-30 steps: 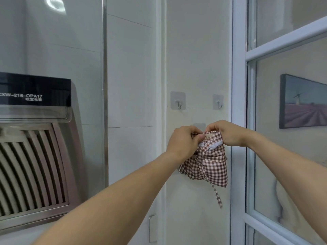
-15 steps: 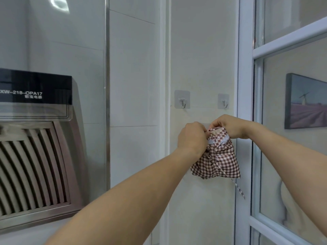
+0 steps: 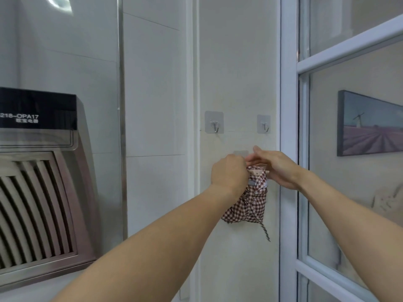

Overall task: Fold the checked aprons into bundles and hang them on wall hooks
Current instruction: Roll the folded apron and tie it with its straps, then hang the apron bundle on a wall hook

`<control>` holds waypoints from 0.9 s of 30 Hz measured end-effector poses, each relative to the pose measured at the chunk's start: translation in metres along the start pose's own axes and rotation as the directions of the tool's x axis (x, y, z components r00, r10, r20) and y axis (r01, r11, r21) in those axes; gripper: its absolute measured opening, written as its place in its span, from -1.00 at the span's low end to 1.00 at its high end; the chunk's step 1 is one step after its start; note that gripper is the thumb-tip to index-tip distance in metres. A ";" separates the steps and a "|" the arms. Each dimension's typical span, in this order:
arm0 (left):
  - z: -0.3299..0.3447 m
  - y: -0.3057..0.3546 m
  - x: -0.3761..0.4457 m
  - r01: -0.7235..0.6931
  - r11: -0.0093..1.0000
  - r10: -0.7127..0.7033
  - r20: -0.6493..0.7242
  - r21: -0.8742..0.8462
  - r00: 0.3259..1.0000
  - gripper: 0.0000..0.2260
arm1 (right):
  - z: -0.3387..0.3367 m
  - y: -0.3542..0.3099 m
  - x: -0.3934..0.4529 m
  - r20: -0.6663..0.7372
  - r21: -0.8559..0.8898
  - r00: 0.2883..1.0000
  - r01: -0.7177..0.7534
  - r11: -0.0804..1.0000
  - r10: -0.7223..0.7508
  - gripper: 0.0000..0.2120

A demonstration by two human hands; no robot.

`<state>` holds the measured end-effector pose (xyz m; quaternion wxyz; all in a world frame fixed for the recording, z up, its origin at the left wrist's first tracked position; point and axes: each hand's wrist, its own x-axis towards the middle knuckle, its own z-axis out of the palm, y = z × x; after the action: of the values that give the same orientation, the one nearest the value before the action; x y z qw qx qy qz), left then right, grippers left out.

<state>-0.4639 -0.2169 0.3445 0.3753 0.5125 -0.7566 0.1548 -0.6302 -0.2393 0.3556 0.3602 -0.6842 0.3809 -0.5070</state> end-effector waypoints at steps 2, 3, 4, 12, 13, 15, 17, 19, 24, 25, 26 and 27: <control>0.002 0.000 -0.004 0.010 0.998 -0.010 -0.001 -0.056 1.000 -0.78 | 0.004 0.008 -0.009 0.016 -0.136 0.997 0.072 0.988 -0.070 -0.67; 0.003 0.000 -0.007 0.017 0.995 -0.019 -0.013 -0.097 1.000 -0.75 | 0.005 0.015 -0.011 -0.015 -0.216 0.993 0.108 0.970 -0.114 -0.72; 0.004 -0.002 -0.012 0.024 0.989 -0.029 -0.031 -0.148 0.999 -0.71 | 0.006 0.021 -0.013 -0.062 -0.285 0.986 0.131 0.950 -0.155 -0.72; 0.002 -0.040 -0.084 -0.045 0.822 -0.150 -0.293 -0.567 0.944 -0.93 | 0.082 0.039 -0.074 -0.531 -0.576 0.519 0.358 0.735 -0.670 -0.84; 0.004 -0.048 -0.098 -0.061 0.804 -0.157 -0.310 -0.592 0.937 -0.92 | 0.097 0.042 -0.085 -0.482 -0.590 0.501 0.421 0.689 -0.718 -0.86; 0.008 -0.066 -0.129 -0.073 0.783 -0.167 -0.321 -0.618 0.932 -0.92 | 0.132 0.052 -0.106 -0.328 -0.610 0.542 0.503 0.612 -0.774 -0.84; 0.016 -0.089 -0.166 -0.050 0.783 -0.174 -0.296 -0.620 0.939 -0.93 | 0.170 0.072 -0.123 -0.181 -0.596 0.641 0.532 0.601 -0.746 -0.80; 0.024 -0.117 -0.204 0.018 0.792 -0.205 -0.239 -0.610 0.949 -0.92 | 0.207 0.101 -0.137 -0.062 -0.564 0.776 0.491 0.663 -0.628 -0.80; 0.048 -0.200 -0.320 0.394 0.828 -0.398 0.076 -0.398 0.914 -0.89 | 0.303 0.173 -0.175 0.234 -0.540 0.963 0.244 0.806 -0.134 -0.78; 0.052 -0.220 -0.348 0.475 0.829 -0.444 0.170 -0.296 0.880 -0.92 | 0.327 0.191 -0.183 0.304 -0.539 0.952 0.195 0.819 -0.026 -0.78; 0.049 -0.239 -0.386 0.545 0.814 -0.489 0.270 -0.201 0.829 -0.95 | 0.358 0.212 -0.199 0.370 -0.543 0.925 0.141 0.828 0.085 -0.79; 0.056 -0.246 -0.396 0.556 0.820 -0.488 0.345 -0.134 0.802 -0.92 | 0.363 0.226 -0.201 0.398 -0.568 0.904 0.108 0.816 0.157 -0.79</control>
<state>-0.1910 -0.0950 -0.0180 0.3424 0.6725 -0.6448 -0.1215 -0.3536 -0.1239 -0.0095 0.2165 -0.8497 0.4372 -0.2001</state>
